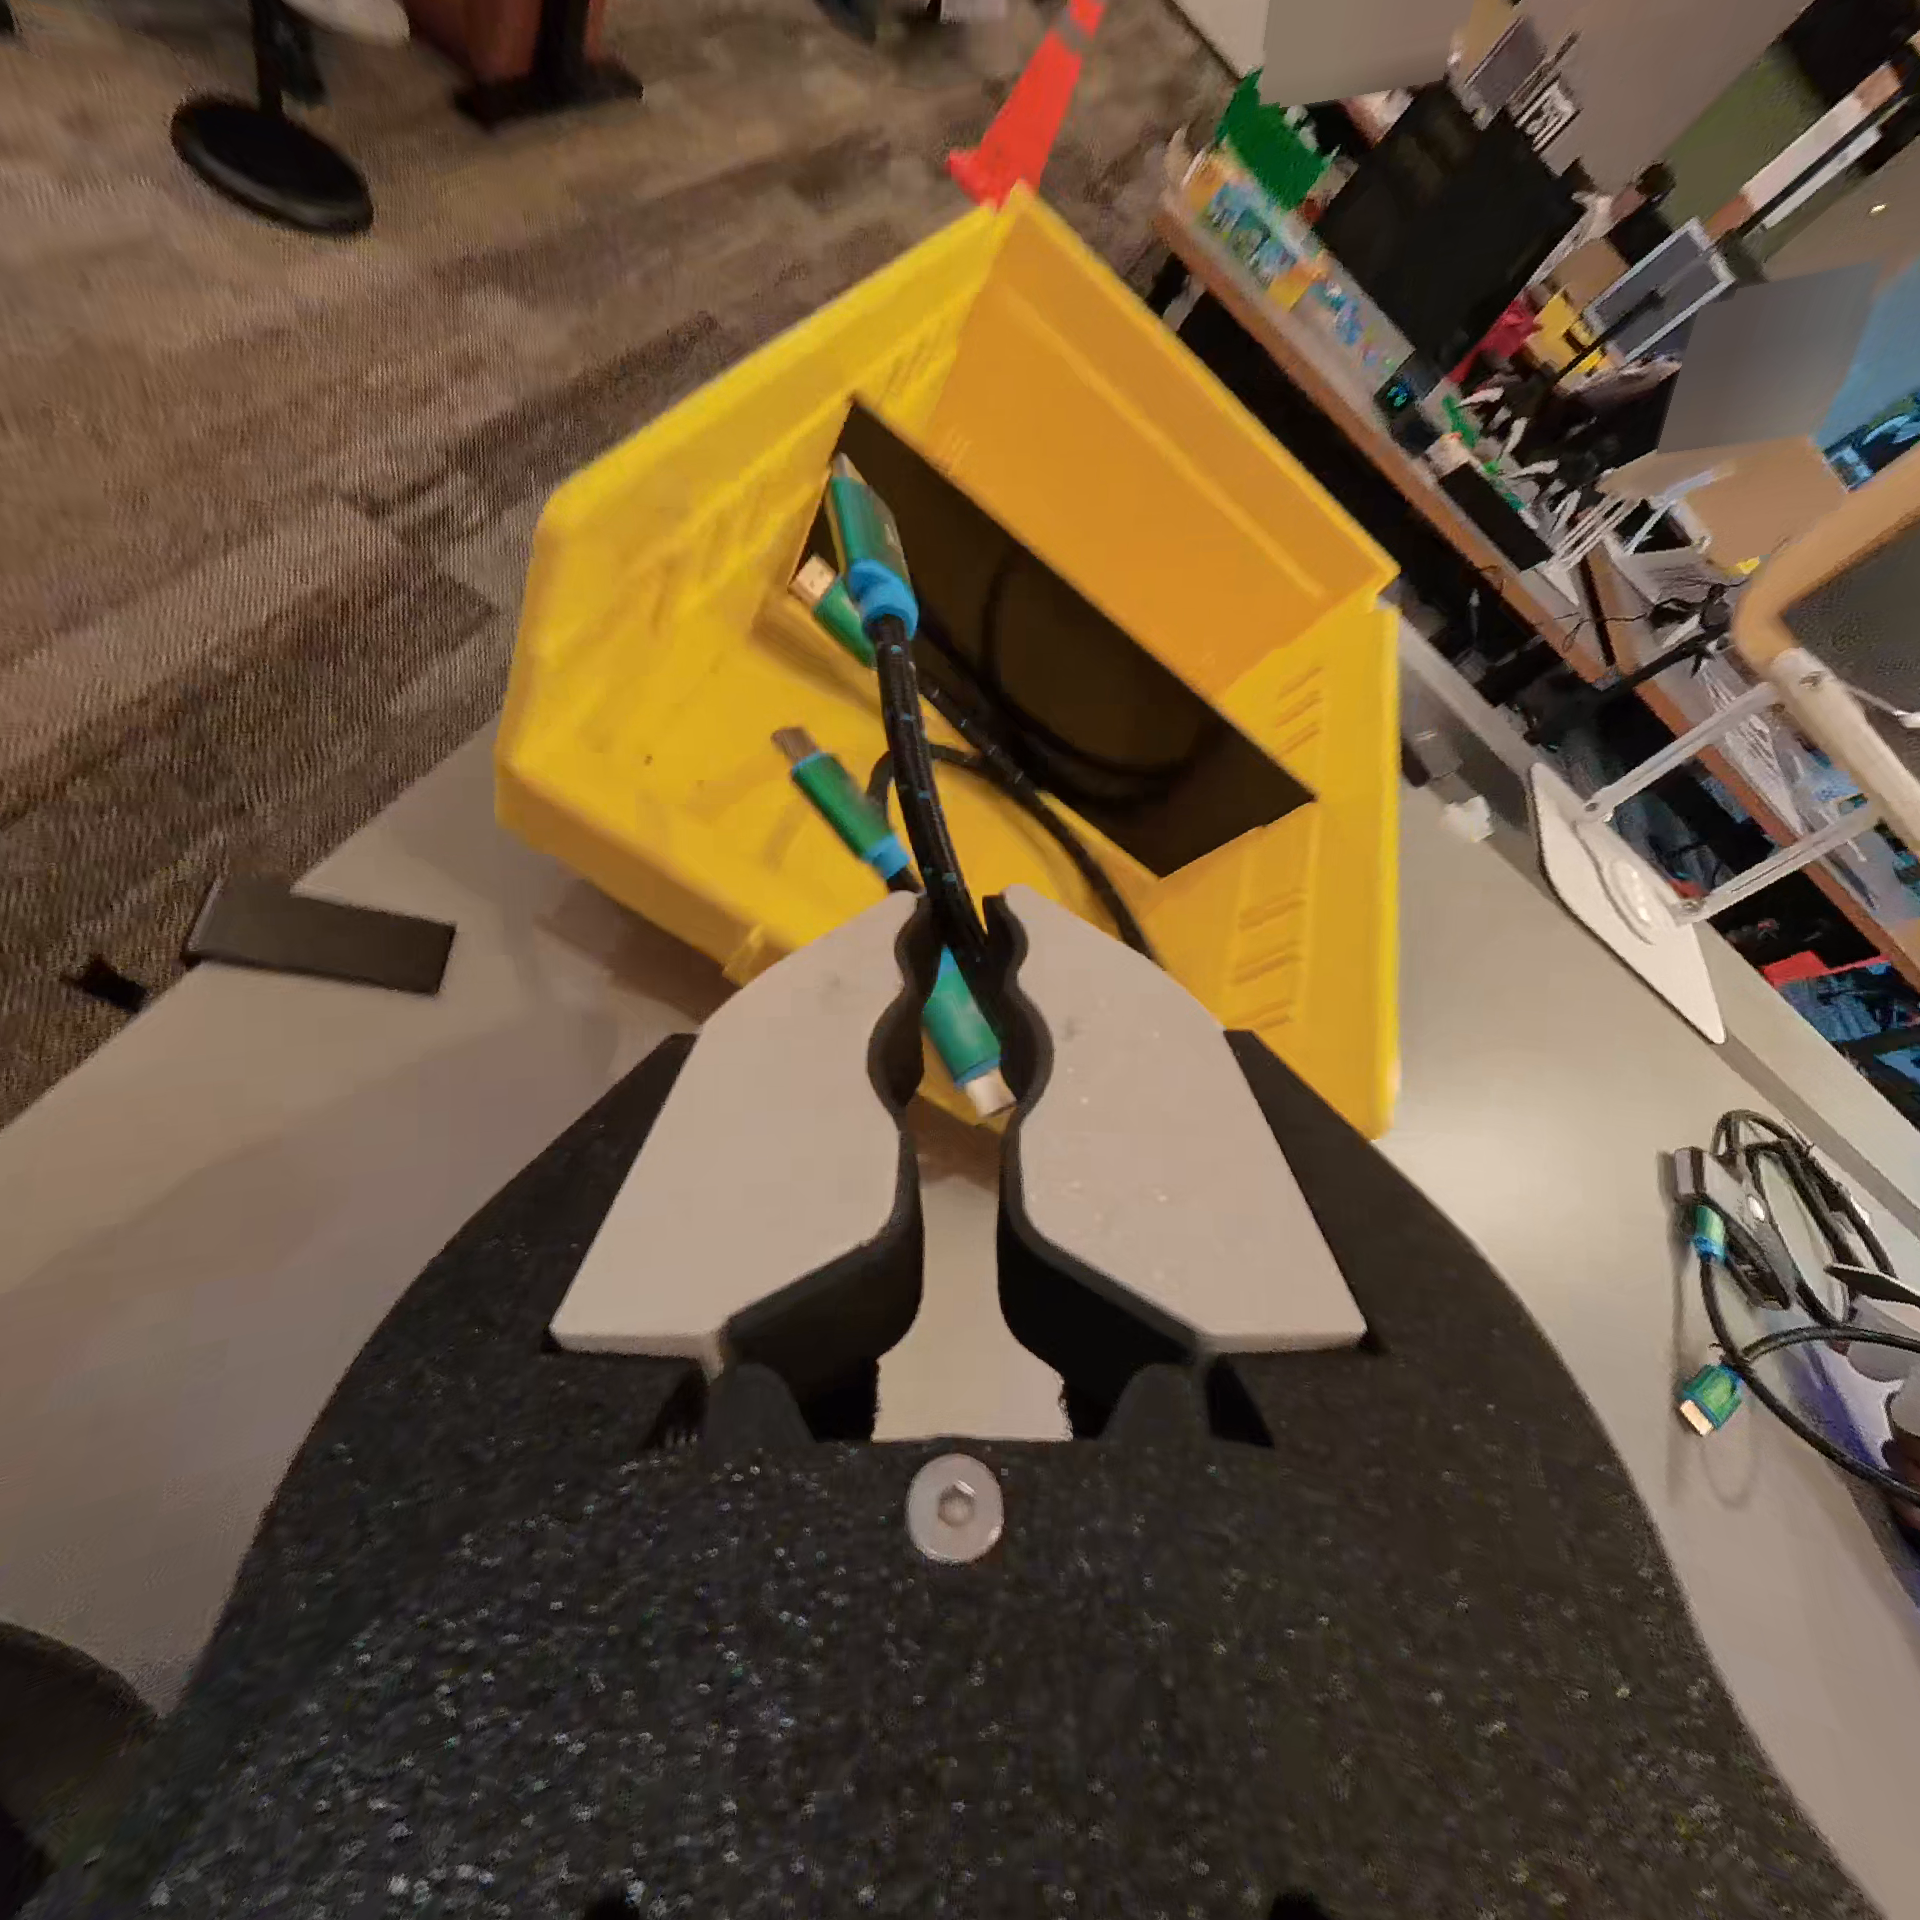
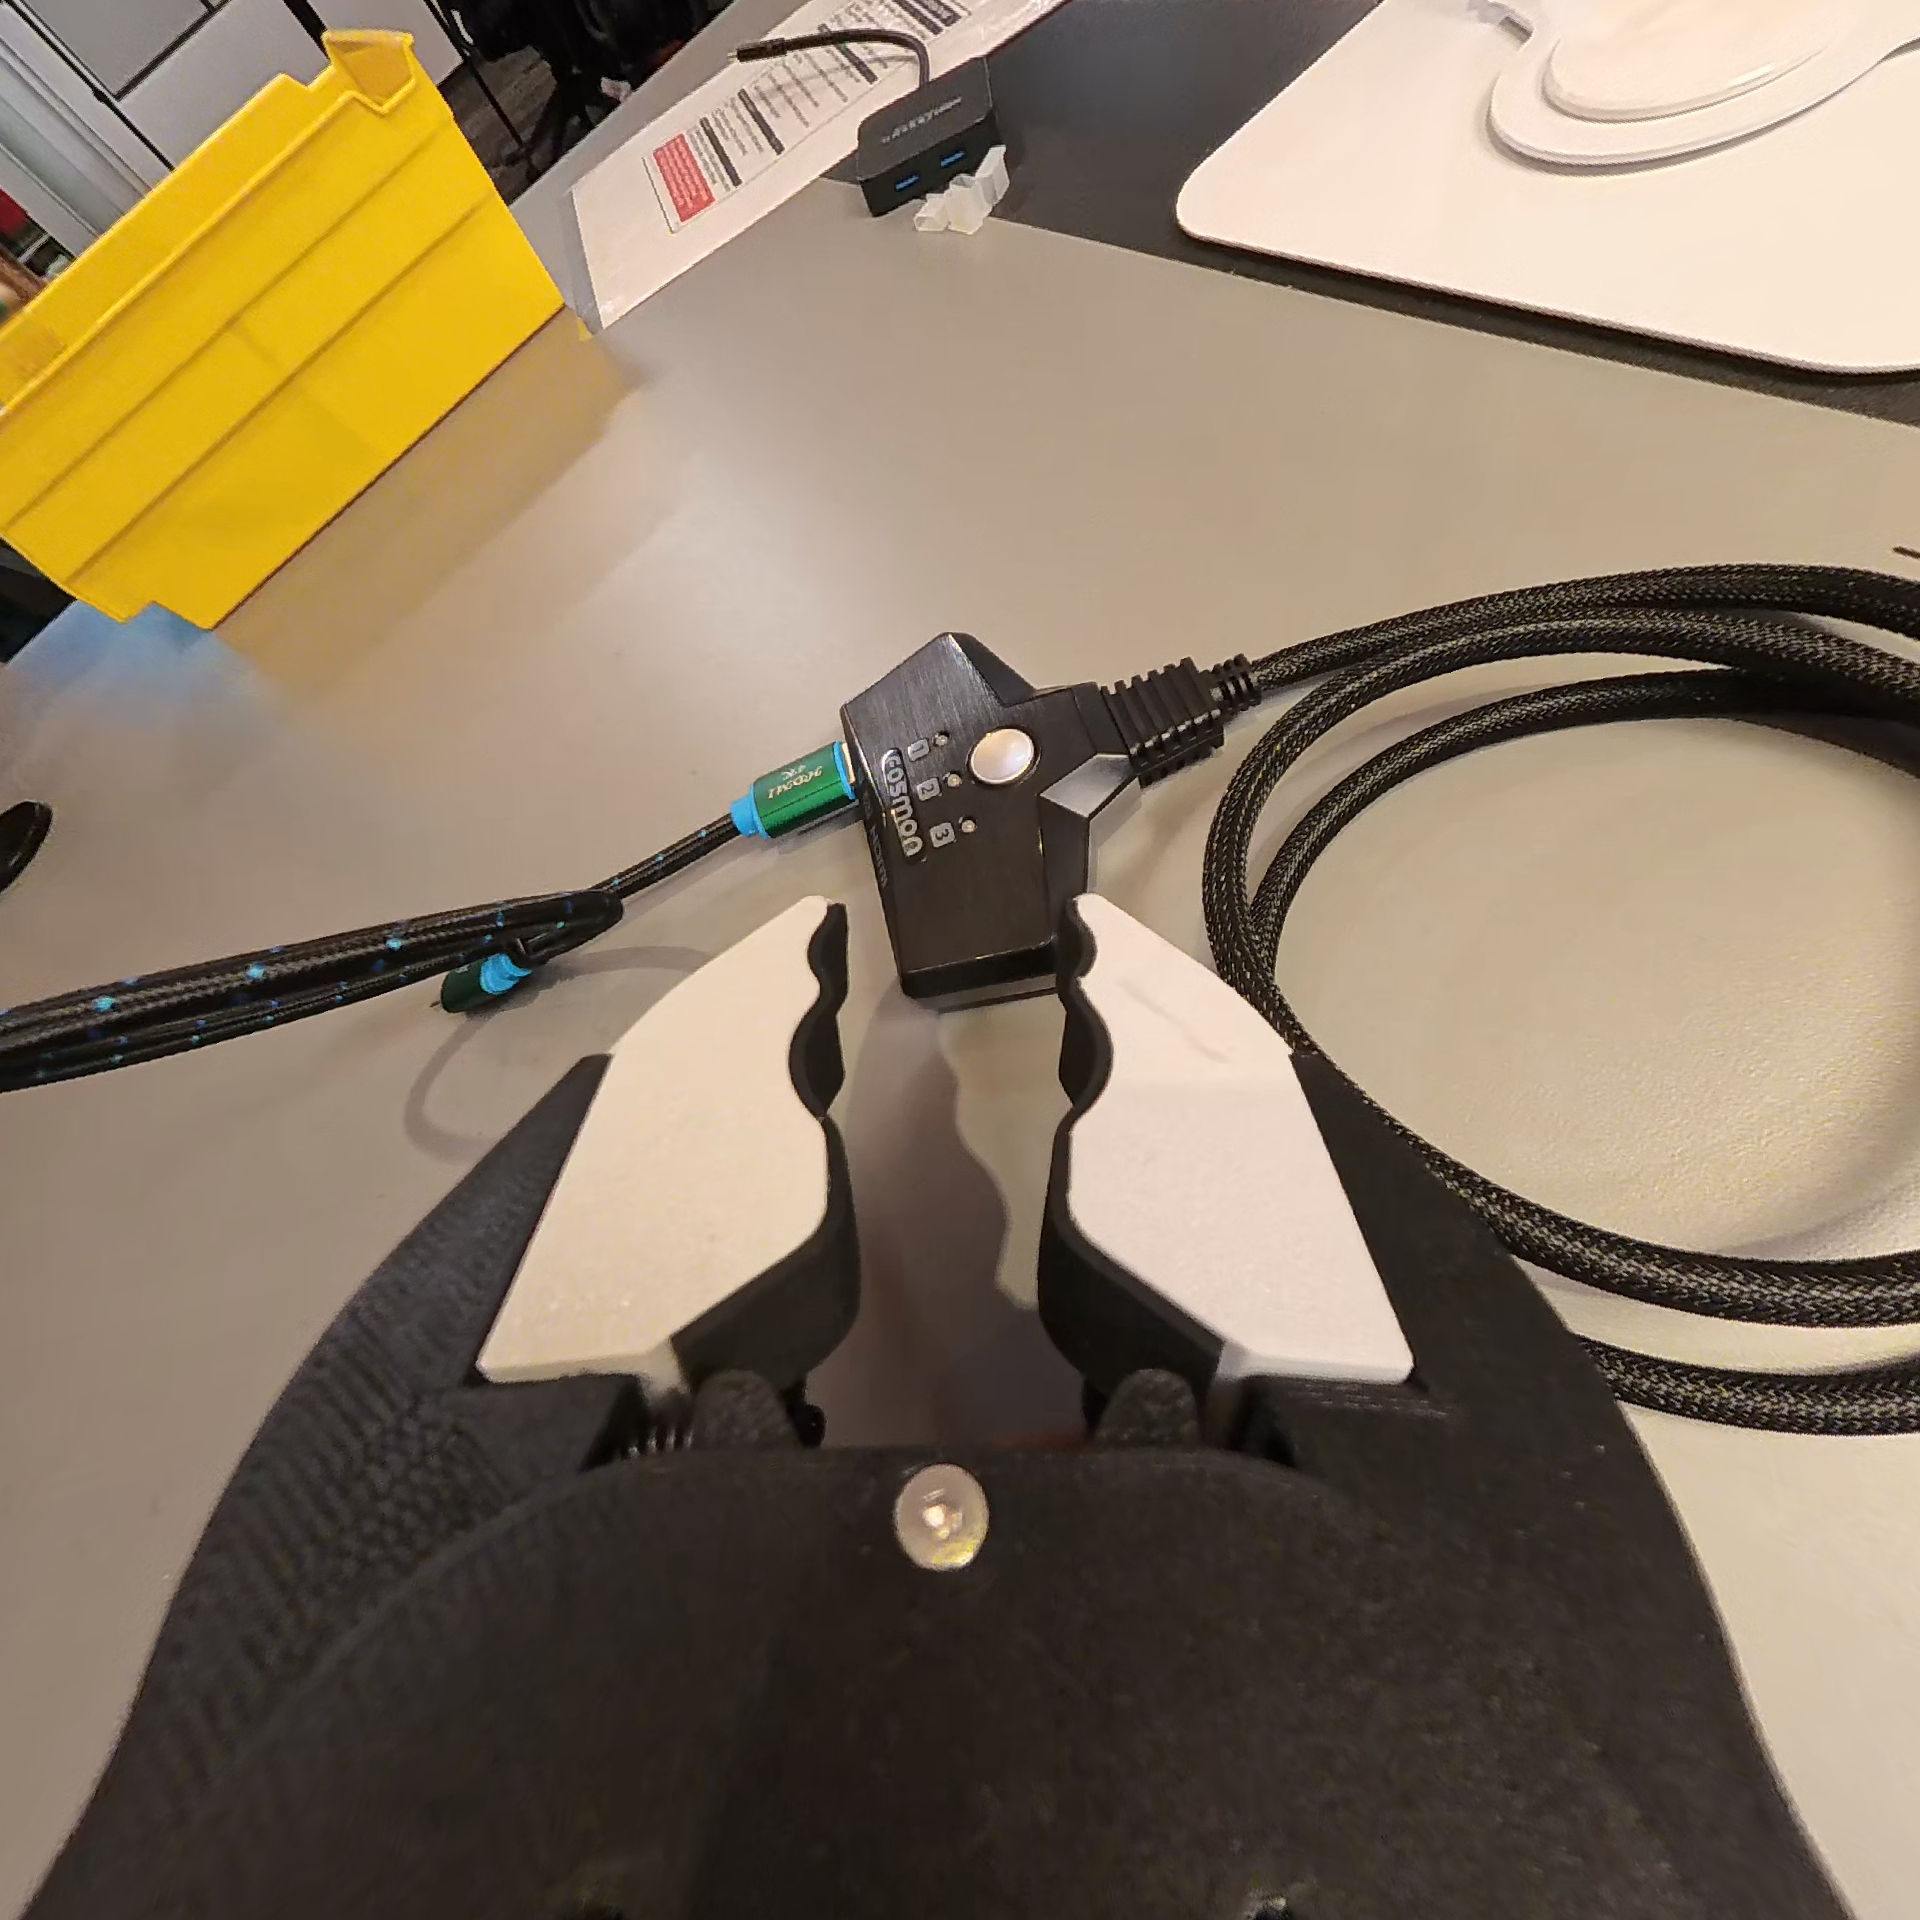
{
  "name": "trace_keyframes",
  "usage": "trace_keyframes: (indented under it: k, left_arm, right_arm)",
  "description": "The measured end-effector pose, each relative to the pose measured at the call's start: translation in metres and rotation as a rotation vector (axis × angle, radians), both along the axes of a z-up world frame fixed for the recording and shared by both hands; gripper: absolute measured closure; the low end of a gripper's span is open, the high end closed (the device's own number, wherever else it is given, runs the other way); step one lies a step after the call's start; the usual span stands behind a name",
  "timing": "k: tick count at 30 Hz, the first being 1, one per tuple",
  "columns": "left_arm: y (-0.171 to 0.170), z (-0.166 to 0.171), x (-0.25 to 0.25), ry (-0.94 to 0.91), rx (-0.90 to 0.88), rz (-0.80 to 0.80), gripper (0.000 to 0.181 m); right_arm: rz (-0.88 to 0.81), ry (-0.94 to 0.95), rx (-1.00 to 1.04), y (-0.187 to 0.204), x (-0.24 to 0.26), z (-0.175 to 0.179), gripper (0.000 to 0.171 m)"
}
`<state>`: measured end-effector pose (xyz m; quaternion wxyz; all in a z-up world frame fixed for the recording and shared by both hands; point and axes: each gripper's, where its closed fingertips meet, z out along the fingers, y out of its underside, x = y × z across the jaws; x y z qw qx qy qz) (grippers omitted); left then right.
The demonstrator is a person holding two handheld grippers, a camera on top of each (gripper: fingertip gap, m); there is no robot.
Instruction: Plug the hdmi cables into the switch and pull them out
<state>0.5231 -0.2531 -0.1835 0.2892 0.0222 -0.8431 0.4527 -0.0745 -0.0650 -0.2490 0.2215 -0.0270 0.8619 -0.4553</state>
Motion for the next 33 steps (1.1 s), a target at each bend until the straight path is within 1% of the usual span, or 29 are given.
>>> trace_keyframes:
  k: [5,8,14,16,18,23,25,27,30,33]
  left_arm:
    - [0.003,0.064,-0.027,-0.034,-0.143,-0.056,0.174]
    - [0.002,0.097,-0.046,-0.046,-0.220,-0.098,0.174]
    - [-0.004,0.143,-0.072,-0.149,-0.358,-0.128,0.174]
    - [0.003,0.164,-0.085,-0.191,-0.436,-0.146,0.174]
    - [0.014,0.183,-0.099,-0.270,-0.509,-0.158,0.175]
    - [0.057,0.226,-0.155,-0.490,-0.739,-0.256,0.174]
    - [0.075,0.234,-0.184,-0.545,-0.821,-0.314,0.174]
    - [0.090,0.233,-0.217,-0.576,-0.887,-0.378,0.175]
    - [0.106,0.219,-0.269,-0.578,-0.967,-0.493,0.175]
    - [0.115,0.193,-0.325,-0.547,-1.018,-0.602,0.175]
  right_arm:
    - [0.003,0.001,0.002,0.000,0.001,0.000,0.132]
    - [0.004,0.000,0.002,0.000,0.001,0.000,0.132]
    - [0.007,-0.006,-0.001,0.000,0.001,0.000,0.132]
    - [0.008,-0.011,-0.001,0.000,0.001,0.000,0.132]
    - [0.012,-0.017,0.001,0.000,0.001,0.000,0.131]
    - [0.022,-0.019,0.007,0.000,0.003,0.000,0.131]
    - [0.024,-0.011,0.006,0.000,0.003,-0.001,0.131]
    - [0.024,-0.002,0.002,0.000,0.003,0.000,0.131]
    - [0.017,0.004,-0.017,0.001,0.003,0.002,0.130]
    - [0.011,-0.005,-0.043,0.001,0.001,0.006,0.130]
